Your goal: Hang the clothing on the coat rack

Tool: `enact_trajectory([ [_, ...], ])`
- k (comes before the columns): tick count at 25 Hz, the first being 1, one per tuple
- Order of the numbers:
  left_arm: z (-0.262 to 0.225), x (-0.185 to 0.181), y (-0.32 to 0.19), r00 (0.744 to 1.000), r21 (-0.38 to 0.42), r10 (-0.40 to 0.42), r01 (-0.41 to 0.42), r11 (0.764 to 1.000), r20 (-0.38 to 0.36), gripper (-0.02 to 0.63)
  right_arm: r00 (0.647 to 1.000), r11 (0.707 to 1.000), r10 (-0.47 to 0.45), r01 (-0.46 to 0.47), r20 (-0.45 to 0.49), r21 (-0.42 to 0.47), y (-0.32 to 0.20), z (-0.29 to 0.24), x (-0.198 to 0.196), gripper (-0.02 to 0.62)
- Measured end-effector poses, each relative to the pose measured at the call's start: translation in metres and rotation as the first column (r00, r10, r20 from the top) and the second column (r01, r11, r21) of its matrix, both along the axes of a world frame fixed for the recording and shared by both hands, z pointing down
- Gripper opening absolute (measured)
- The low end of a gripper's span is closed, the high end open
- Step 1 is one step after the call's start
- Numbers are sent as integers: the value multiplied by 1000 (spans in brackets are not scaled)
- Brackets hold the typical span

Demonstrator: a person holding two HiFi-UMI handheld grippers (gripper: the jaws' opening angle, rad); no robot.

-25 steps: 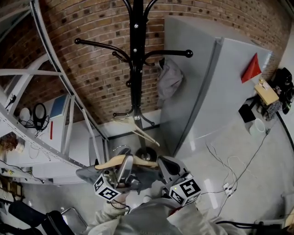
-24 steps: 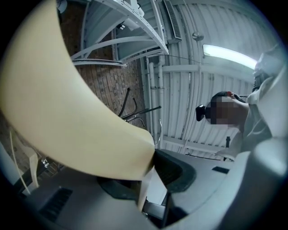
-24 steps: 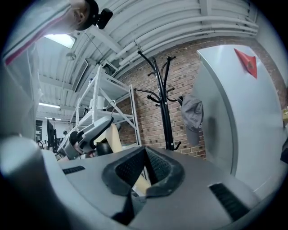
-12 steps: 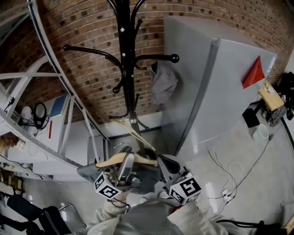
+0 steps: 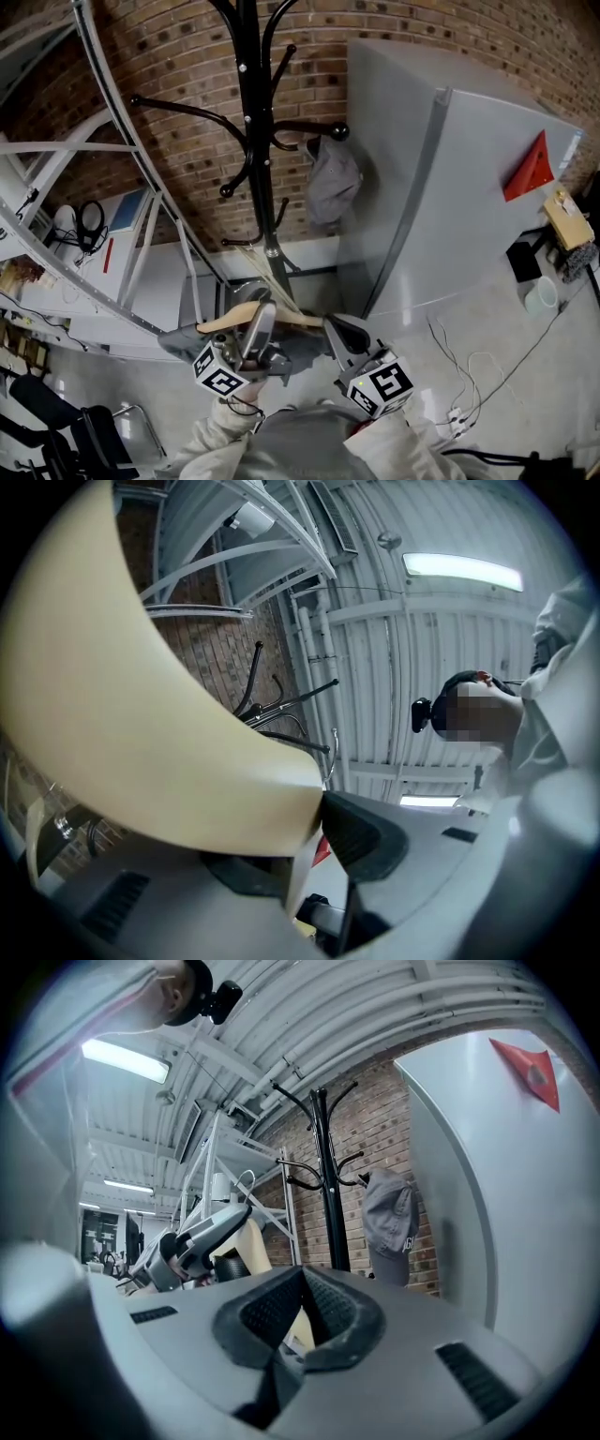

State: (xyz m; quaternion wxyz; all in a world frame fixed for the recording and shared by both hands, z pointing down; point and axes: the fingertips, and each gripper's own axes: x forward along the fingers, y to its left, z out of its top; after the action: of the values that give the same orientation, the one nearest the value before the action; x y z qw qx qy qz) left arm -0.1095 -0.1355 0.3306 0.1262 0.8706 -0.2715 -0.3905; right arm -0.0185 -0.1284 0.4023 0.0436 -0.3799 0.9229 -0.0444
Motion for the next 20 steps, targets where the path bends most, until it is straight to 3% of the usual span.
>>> enact_trajectory([
  [12, -19, -8, -34, 999, 6, -33, 33, 999, -9, 120, 1000, 999, -15, 14, 19, 30, -23, -16, -9, 25],
  [20, -40, -19, -61, 1000, 38, -14, 15, 999, -25, 120, 999, 998, -6, 3, 33, 70, -46, -32, -24, 25],
])
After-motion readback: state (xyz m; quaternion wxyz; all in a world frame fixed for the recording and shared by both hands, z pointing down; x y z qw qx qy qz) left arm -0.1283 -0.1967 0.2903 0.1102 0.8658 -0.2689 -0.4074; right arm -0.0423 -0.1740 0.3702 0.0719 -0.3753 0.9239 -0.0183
